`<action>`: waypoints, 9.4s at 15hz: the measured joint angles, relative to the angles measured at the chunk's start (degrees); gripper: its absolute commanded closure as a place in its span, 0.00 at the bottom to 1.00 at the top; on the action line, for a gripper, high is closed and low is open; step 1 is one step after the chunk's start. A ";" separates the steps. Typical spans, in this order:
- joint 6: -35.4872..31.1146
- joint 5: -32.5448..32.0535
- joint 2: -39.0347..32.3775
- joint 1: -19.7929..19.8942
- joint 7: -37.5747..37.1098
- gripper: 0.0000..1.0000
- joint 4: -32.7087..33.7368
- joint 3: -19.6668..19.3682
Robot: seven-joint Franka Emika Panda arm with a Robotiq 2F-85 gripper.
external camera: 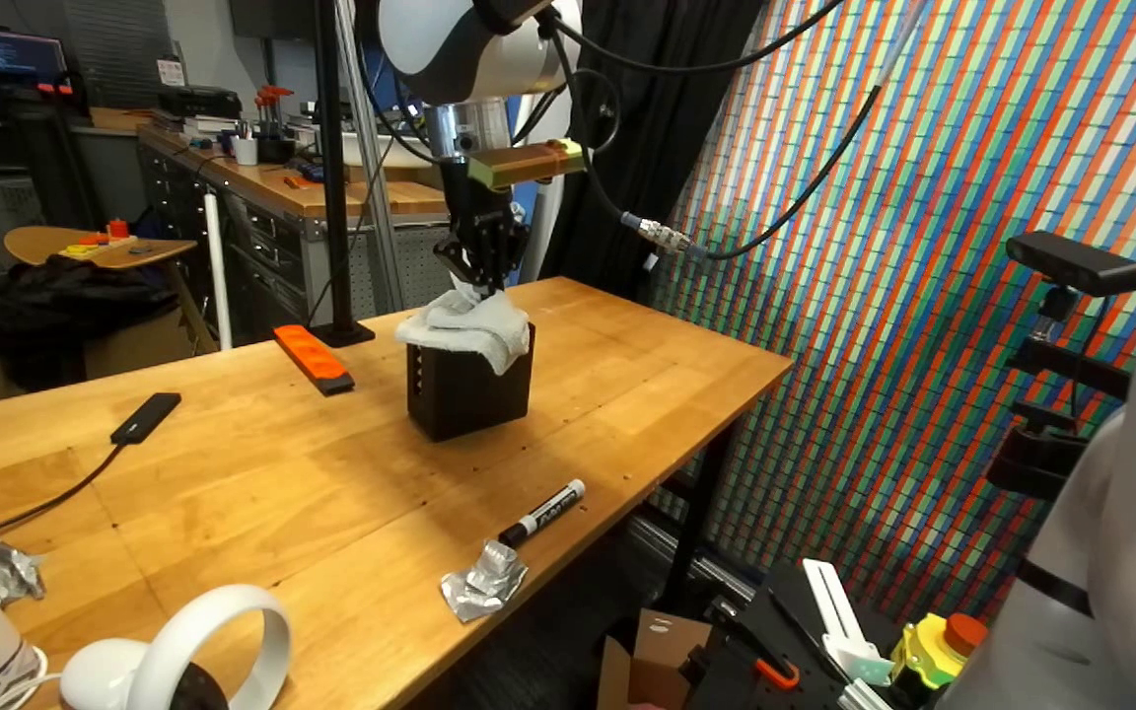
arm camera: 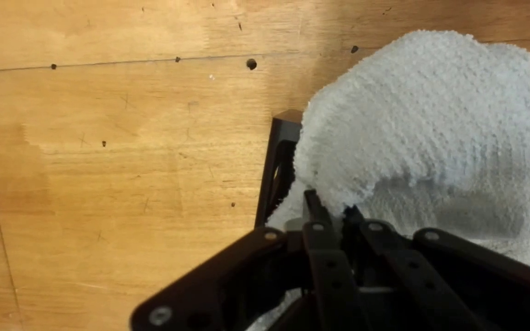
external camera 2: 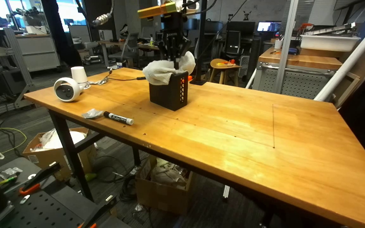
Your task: Put the towel inside the basket
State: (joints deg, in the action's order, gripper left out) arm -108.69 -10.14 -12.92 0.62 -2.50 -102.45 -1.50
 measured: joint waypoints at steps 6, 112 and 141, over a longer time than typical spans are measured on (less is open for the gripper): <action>0.29 1.43 -0.85 0.27 -1.15 0.97 0.14 -0.08; -25.71 0.34 2.13 -2.03 -0.13 0.98 -9.08 1.82; -25.50 11.03 -1.62 0.88 7.18 0.98 -5.98 0.81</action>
State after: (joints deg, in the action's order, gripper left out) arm -134.19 0.89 -14.54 1.50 4.68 -108.43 -0.69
